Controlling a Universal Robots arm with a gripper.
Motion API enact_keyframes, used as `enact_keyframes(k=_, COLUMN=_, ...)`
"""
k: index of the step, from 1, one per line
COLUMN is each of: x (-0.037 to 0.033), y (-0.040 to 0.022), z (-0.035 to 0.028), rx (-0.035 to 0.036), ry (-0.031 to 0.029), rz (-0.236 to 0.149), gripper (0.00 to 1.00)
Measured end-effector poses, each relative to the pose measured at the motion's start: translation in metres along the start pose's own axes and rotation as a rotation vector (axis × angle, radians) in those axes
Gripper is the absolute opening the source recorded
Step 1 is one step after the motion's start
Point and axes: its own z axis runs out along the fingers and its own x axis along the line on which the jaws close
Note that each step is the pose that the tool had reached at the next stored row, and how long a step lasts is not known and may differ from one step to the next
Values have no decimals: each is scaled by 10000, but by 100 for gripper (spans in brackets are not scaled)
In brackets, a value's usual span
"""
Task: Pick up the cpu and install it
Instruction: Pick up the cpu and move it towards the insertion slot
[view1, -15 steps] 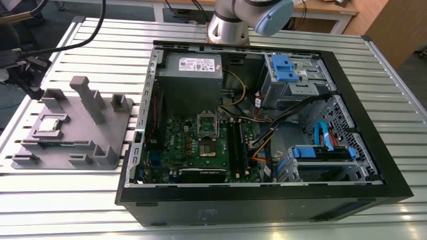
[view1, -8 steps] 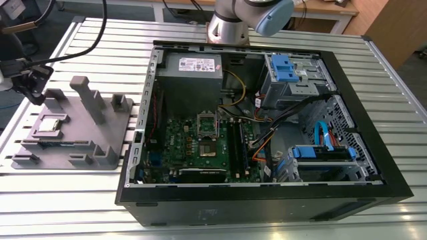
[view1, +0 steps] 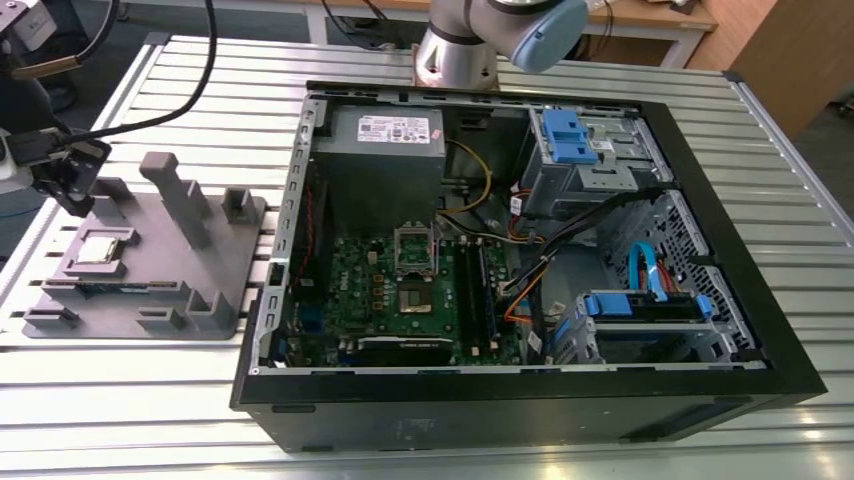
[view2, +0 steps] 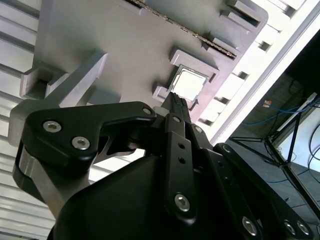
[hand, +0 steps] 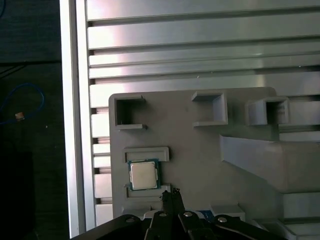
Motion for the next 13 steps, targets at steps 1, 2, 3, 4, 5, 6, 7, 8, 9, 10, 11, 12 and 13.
enact_keyframes(k=1, x=0, y=0, z=0, rx=0, ry=0, rz=0, gripper=11)
enact_keyframes(k=2, x=0, y=0, z=1, rx=0, ry=0, rz=0, gripper=11)
enact_keyframes(k=3, x=0, y=0, z=2, rx=-1, ry=-1, rz=0, gripper=11)
enact_keyframes(k=4, x=0, y=0, z=2, rx=-1, ry=-2, rz=-1, gripper=11)
enact_keyframes(k=5, x=2, y=0, z=5, rx=-3, ry=-4, rz=-2, gripper=11)
enact_keyframes(k=6, x=8, y=-1, z=9, rx=-3, ry=-3, rz=-6, gripper=11)
enact_keyframes(k=7, x=17, y=-2, z=14, rx=-2, ry=-2, rz=-11, gripper=11)
enact_keyframes(k=8, x=28, y=-3, z=20, rx=-1, ry=-1, rz=-17, gripper=11)
enact_keyframes(k=9, x=38, y=-4, z=29, rx=-1, ry=-1, rz=-22, gripper=11)
enact_keyframes(k=10, x=48, y=-5, z=38, rx=-1, ry=0, rz=-27, gripper=11)
enact_keyframes(k=11, x=56, y=-6, z=50, rx=-1, ry=-1, rz=-31, gripper=11)
enact_keyframes(k=12, x=61, y=-7, z=65, rx=-3, ry=-3, rz=-38, gripper=11)
enact_keyframes(k=13, x=65, y=-9, z=81, rx=-2, ry=-1, rz=-50, gripper=11)
